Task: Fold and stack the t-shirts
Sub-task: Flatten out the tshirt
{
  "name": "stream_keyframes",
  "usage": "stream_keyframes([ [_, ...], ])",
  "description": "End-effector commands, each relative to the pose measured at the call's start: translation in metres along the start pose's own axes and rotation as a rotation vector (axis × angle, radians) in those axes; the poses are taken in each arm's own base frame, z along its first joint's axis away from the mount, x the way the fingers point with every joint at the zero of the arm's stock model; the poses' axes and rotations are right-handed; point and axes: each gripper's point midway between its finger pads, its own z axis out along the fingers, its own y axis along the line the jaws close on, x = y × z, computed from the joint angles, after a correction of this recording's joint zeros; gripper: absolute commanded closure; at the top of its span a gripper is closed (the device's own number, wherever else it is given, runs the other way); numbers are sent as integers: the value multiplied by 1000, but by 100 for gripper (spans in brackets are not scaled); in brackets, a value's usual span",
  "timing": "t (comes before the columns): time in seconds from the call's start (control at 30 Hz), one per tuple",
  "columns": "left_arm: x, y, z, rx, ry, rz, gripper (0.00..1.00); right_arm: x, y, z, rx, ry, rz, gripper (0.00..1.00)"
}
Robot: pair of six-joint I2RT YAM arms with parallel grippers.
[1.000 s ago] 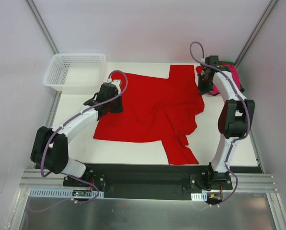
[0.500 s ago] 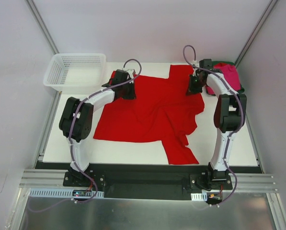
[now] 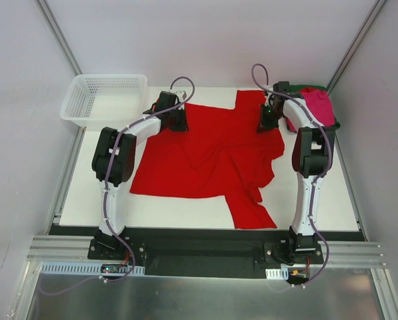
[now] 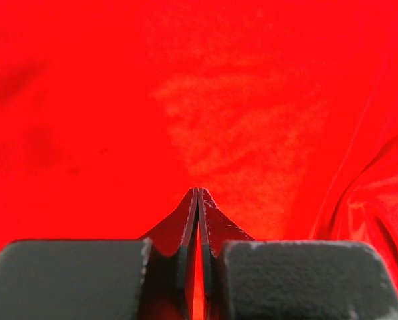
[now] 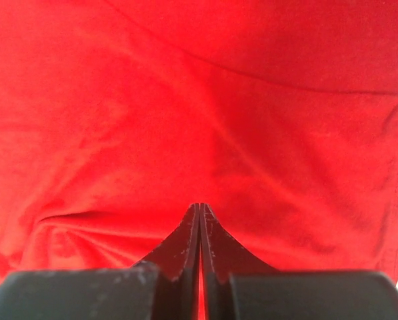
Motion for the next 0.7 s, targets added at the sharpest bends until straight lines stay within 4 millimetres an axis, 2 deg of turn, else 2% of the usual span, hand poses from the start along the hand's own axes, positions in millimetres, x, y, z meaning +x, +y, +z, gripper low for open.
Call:
stream_keyframes([
  [0.0, -15, 12, 4, 18, -18, -4, 100, 2, -5, -3, 42, 43, -36, 99],
  [0.1, -17, 18, 7, 22, -14, -32, 100, 5, -8, 2, 46, 68, -45, 99],
  [0.4, -26, 34, 14, 43, 0, -114, 100, 0, -16, 17, 55, 92, -53, 98],
  [0.67, -45, 53, 16, 50, -11, -179, 100, -10, -19, 19, 28, 77, -32, 94],
])
